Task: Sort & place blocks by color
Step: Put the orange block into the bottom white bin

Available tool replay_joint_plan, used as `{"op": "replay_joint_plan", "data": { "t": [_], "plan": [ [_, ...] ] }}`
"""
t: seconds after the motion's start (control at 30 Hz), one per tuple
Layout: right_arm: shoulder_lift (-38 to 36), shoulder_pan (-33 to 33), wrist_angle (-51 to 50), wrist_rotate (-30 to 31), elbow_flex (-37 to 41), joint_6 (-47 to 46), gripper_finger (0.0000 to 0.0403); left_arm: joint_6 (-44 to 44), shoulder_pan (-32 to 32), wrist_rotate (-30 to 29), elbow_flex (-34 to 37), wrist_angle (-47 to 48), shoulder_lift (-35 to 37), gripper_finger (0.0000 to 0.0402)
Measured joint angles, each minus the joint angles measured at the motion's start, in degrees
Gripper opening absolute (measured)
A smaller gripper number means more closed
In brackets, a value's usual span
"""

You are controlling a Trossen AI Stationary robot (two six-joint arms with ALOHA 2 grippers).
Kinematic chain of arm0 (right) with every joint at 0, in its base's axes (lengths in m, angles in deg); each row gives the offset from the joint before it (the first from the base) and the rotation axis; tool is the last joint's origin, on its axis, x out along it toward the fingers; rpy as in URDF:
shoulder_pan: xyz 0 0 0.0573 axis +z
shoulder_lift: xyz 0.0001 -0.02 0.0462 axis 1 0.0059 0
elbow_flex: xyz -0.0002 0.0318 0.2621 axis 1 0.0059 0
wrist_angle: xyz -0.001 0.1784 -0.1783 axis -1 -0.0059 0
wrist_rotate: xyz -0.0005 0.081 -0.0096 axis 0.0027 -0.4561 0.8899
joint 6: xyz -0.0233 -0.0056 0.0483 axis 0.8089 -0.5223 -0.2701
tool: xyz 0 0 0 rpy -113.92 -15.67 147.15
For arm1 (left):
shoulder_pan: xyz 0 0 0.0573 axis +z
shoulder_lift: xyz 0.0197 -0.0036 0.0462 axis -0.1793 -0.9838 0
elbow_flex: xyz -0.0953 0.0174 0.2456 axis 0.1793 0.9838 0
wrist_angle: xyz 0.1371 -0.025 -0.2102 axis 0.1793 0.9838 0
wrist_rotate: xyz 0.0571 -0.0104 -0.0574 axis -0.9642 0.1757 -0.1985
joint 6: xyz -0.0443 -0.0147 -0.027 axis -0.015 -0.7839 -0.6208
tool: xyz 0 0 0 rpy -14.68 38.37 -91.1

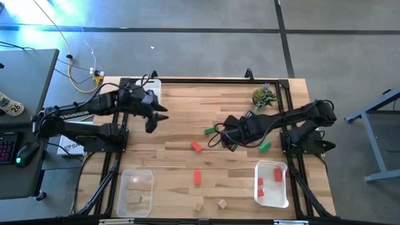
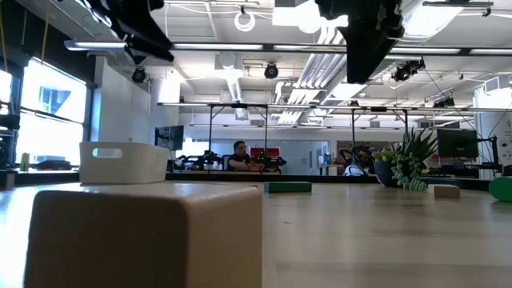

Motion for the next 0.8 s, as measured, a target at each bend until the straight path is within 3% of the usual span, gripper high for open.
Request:
{"op": "replay_joint_plan", "data": {
  "t": [0.37, 0.8],
  "plan": [
    [0.00, -1.79, 2.65, 3.32, 0.00, 3.03, 0.0213, 13.59, -7.96, -0.04, -0.02, -9.63, -0.57, 0.0166],
    [-0.25, -1.80, 2.84, 3.52, 0.00, 3.47, 0.0213, 20.76, -9.16, -0.02, -0.07, -20.49, -7.04, 0.0222]
  ]
}}
